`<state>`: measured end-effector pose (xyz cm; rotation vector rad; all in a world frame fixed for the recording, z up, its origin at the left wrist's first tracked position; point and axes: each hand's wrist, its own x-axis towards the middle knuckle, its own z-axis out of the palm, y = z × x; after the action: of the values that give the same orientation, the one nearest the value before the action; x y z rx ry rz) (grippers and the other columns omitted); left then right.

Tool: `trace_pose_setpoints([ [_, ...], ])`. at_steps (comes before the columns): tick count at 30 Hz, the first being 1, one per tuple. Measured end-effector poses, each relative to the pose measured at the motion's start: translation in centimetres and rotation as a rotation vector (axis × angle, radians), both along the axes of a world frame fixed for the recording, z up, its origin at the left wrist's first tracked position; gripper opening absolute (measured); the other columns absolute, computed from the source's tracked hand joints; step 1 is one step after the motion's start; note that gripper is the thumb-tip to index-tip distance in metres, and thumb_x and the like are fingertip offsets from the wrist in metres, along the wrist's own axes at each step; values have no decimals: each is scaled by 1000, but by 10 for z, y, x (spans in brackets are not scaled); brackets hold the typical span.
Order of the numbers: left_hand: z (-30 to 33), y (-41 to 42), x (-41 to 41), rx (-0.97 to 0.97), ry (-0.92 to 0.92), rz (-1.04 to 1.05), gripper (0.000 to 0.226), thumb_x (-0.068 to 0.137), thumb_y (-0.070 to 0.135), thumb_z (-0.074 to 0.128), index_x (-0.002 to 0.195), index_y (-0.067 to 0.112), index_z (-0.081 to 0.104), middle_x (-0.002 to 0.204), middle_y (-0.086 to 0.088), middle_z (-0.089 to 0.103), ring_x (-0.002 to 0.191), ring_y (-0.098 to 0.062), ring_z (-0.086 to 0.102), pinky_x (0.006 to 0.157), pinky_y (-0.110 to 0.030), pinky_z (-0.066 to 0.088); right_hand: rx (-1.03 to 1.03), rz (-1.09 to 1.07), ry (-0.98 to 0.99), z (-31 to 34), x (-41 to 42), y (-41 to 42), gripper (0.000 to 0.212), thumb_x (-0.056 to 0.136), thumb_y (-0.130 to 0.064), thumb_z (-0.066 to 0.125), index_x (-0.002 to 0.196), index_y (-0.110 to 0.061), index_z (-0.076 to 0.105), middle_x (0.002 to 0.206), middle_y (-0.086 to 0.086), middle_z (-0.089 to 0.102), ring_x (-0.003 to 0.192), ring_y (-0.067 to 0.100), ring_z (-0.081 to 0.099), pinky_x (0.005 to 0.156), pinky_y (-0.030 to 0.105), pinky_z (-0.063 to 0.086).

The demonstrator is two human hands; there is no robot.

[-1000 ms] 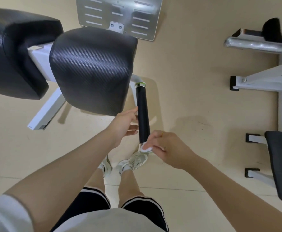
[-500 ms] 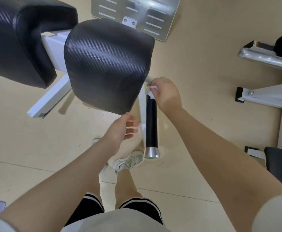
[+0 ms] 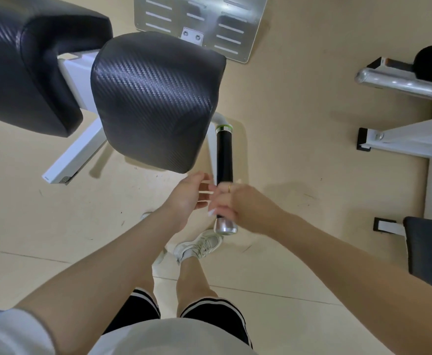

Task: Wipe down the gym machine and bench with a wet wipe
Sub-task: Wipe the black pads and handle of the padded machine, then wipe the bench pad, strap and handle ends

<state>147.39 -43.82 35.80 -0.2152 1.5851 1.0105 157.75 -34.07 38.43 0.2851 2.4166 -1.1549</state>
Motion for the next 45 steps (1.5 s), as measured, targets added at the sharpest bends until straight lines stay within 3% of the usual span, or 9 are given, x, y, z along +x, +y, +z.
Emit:
trace_pose_setpoints([
  [4,3,-2,13,53,128,-147,35,96,17,42,128,24,50,88,1,62,75,-13,59,77,-28,44,-85,-705,180,-3,20,4,9,88,-17,59,82,-17,66,82,-13,59,74,-3,55,71,7,39],
  [9,-4,-11,18,121,140,-180,51,89,19,59,136,30,44,99,-10,57,92,-16,60,82,-28,48,-162,-1370,198,-54,-19,46,18,83,-5,55,79,-21,60,77,-12,60,84,16,58,86,33,49],
  [14,0,-6,15,114,154,-228,48,90,17,59,134,31,47,99,-4,64,85,-14,63,78,-25,49,-414,-1246,141,-70,-32,35,14,85,-15,62,72,-19,64,72,-5,61,73,13,57,82,39,52],
  [19,5,-3,13,121,177,-290,47,91,17,57,135,30,47,101,-5,65,85,-13,64,74,-25,47,-654,-1219,104,-36,17,2,10,88,-12,62,88,-2,64,76,6,52,69,13,50,61,14,50],
  [22,8,-3,13,97,178,-275,49,91,17,58,137,26,45,107,-6,66,90,-16,64,78,-25,49,-664,-1113,28,-19,52,-21,14,85,-16,65,88,-3,68,82,18,58,75,15,52,68,20,48],
  [28,35,3,18,25,417,-469,49,93,14,53,140,14,38,117,-3,54,105,-18,51,91,-28,40,-657,-1309,69,26,81,-41,19,87,-2,59,77,-17,66,60,-11,66,57,2,58,58,14,45],
  [31,66,1,27,179,503,-510,30,95,11,46,123,16,54,108,3,59,101,-16,54,85,-23,45,-613,-1476,195,56,92,-54,16,87,-6,60,77,-17,65,66,-6,64,64,8,57,63,17,45],
  [40,163,-25,54,617,179,-816,13,87,37,57,83,29,66,84,13,66,89,-9,60,92,-30,44,-705,-1572,519,142,116,-102,13,90,-5,53,80,-10,57,77,5,58,66,11,57,61,16,49],
  [45,199,-22,72,711,194,-953,17,85,8,63,72,17,58,77,1,59,71,-8,53,71,-13,43,-648,-1546,609,174,147,-104,6,89,-7,56,84,-10,59,79,4,60,68,11,59,63,16,49],
])
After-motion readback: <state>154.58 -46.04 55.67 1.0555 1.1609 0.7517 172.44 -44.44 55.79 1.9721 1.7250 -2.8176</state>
